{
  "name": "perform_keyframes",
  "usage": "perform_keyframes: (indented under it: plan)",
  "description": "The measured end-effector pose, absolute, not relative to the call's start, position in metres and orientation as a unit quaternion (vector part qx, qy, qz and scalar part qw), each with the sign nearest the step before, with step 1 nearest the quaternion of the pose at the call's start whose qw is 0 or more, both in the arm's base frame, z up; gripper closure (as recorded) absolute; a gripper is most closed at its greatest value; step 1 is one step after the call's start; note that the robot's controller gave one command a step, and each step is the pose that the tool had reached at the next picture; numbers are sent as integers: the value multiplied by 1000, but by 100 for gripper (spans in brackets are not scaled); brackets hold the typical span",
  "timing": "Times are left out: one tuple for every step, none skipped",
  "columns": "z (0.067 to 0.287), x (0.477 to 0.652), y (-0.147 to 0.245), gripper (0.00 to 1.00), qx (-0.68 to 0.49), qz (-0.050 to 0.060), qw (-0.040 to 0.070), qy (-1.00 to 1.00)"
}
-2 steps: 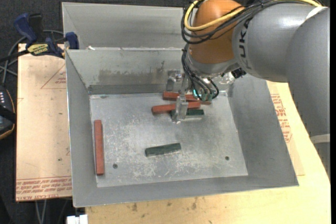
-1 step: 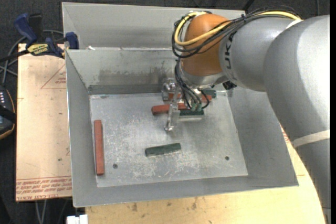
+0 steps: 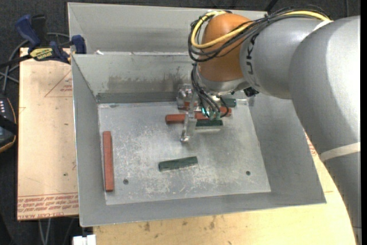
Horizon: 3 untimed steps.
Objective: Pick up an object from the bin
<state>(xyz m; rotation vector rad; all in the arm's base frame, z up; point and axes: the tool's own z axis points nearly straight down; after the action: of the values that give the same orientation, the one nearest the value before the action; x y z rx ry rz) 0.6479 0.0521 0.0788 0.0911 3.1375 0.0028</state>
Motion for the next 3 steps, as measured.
perform_keyframes:
  plan:
    - [82, 650, 52, 100, 30, 1, 4, 1000]
    - [79, 648, 52, 0, 30, 1, 2, 1000]
    - [79, 648, 52, 0, 30, 1, 2, 1000]
